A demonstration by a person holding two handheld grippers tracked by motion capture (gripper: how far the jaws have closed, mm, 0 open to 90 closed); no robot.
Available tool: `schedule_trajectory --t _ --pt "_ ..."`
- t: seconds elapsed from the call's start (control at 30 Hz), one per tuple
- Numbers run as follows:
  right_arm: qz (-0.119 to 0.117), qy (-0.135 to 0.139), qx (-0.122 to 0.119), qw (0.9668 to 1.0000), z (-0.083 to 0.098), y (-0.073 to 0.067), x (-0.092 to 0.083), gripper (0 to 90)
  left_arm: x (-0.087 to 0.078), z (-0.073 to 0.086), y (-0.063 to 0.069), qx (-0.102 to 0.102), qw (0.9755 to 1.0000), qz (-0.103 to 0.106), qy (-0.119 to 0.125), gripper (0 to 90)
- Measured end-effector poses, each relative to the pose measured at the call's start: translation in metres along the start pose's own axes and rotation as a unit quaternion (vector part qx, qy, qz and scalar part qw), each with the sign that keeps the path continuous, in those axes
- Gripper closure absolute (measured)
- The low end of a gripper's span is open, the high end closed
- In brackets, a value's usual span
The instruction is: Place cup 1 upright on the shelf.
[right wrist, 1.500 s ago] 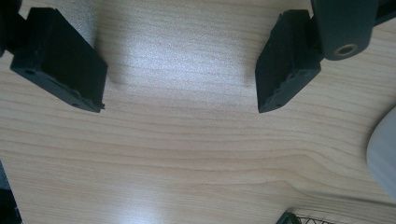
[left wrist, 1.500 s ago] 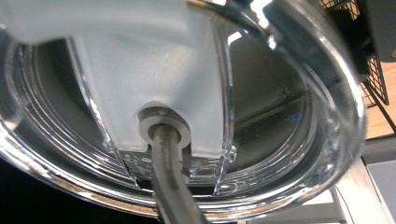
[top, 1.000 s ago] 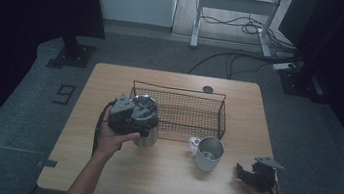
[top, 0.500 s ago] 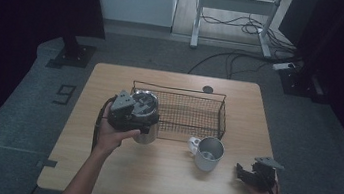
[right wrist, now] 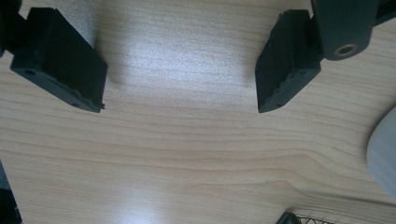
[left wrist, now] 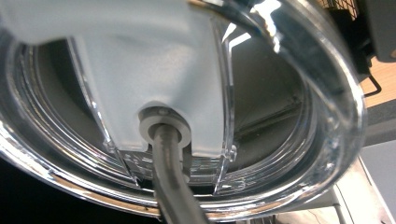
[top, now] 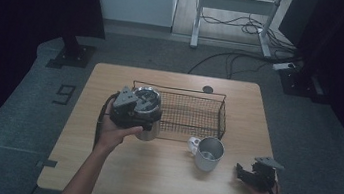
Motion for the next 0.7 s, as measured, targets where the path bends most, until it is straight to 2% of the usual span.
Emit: schedule_trajectory --t 0.2,0.43,0.7 --pt "0.000 0.000 0.000 1.0000 0.000 0.000 0.000 16.6 0.001 -0.004 -0.002 -0.006 1.0000 0.004 0.000 3.1" --pt "0.000 0.000 -0.001 1.0000 0.000 0.000 0.000 16.6 0.003 -0.008 -0.006 -0.006 1.0000 -0.003 -0.002 3.1" --pt "0.000 0.000 -0.001 1.0000 0.000 0.000 0.000 16.7 0.005 -0.012 -0.005 -0.011 0.9999 0.006 -0.004 3.1"
Point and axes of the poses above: each handheld gripper's, and its own axes: x roughly forward along the jaws, z roughly out of its underside, y roughly to its right, the point moved 5 cm from there along x, roughly forward along the jaws, and after that the axes turned 12 degrees about -z, right-handed, at the moved point
